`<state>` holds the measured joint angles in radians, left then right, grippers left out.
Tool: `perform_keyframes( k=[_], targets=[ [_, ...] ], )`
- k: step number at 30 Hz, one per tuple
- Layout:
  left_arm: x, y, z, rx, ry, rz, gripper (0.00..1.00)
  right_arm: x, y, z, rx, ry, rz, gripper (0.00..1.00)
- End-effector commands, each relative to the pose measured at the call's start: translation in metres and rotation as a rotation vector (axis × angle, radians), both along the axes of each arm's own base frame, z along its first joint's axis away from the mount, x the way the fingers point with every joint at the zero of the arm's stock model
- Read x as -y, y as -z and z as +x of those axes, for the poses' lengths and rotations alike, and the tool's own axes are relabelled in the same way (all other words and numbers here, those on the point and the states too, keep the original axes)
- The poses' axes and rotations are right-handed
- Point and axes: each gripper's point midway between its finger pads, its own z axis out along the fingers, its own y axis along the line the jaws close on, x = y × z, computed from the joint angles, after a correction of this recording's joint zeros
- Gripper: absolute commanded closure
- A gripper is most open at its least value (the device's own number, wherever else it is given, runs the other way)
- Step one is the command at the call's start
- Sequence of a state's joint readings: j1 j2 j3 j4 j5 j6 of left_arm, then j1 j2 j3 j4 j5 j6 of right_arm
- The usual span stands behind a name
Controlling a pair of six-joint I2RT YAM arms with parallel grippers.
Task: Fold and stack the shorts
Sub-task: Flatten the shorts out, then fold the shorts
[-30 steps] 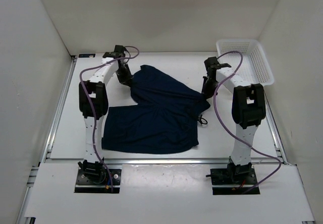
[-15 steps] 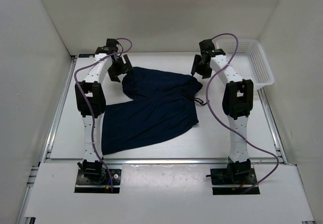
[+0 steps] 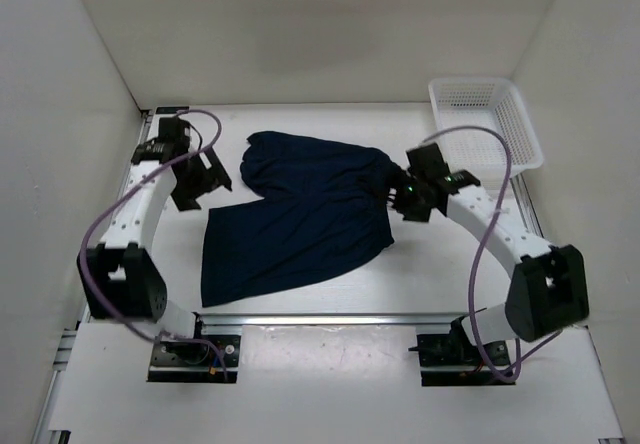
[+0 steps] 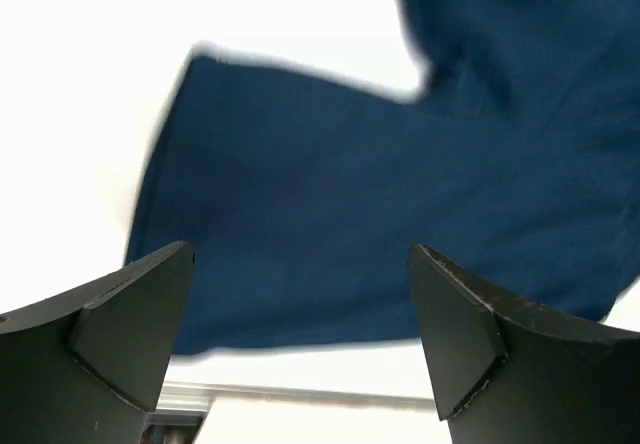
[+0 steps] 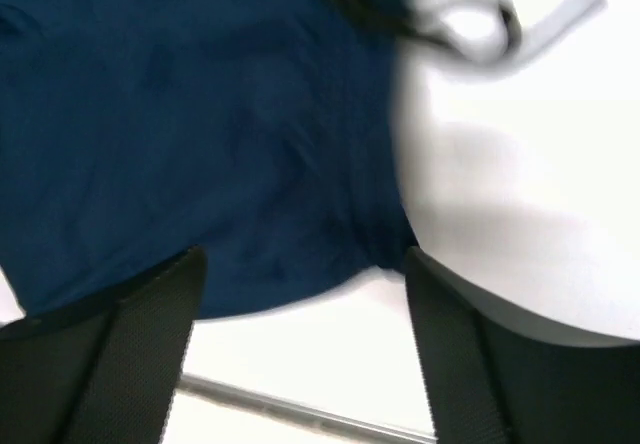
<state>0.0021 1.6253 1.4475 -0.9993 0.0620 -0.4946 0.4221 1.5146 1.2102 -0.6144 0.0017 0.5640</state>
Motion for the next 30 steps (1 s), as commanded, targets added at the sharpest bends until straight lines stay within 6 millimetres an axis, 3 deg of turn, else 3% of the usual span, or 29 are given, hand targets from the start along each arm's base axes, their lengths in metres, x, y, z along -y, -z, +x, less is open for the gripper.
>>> perform_keyframes(
  k=[1, 4, 7, 12, 15, 18, 19, 21, 25, 30],
  targets=[
    [0.017, 0.015, -0.049, -0.015, 0.003, -0.06, 0.0, 0.013, 0.04, -0.044, -0.114, 0.092, 0.129, 0.12],
    [0.018, 0.049, -0.081, -0.094, -0.027, -0.114, 0.0, 0.005, 0.057, -0.07, -0.166, 0.089, 0.224, 0.11],
    [0.022, 0.069, -0.096, -0.143, -0.027, -0.154, 0.01, 0.005, 0.061, -0.063, -0.136, 0.111, 0.234, 0.15],
    [0.024, 0.06, -0.096, -0.091, -0.029, -0.166, 0.04, 0.007, 0.084, -0.041, -0.151, 0.119, 0.159, 0.3],
    [0.025, 0.053, -0.111, -0.091, -0.04, -0.171, 0.05, 0.005, 0.097, -0.032, -0.164, 0.116, 0.137, 0.37],
    [0.043, 0.043, -0.122, -0.092, -0.031, -0.252, 0.08, 0.007, 0.109, -0.027, -0.191, 0.13, 0.126, 0.55],
    [0.044, 0.04, -0.123, -0.082, -0.026, -0.262, 0.08, 0.007, 0.109, -0.026, -0.191, 0.13, 0.126, 0.8],
    [0.042, 0.044, -0.125, -0.094, -0.043, -0.253, 0.09, 0.02, 0.109, -0.025, -0.198, 0.188, 0.137, 1.0],
    [0.042, 0.046, -0.123, -0.101, -0.026, -0.245, 0.11, 0.053, 0.104, -0.043, -0.21, 0.285, 0.113, 1.0],
    [0.06, 0.049, -0.132, -0.134, 0.039, -0.283, 0.11, 0.099, 0.1, -0.079, -0.215, 0.406, 0.044, 1.0]
  ],
)
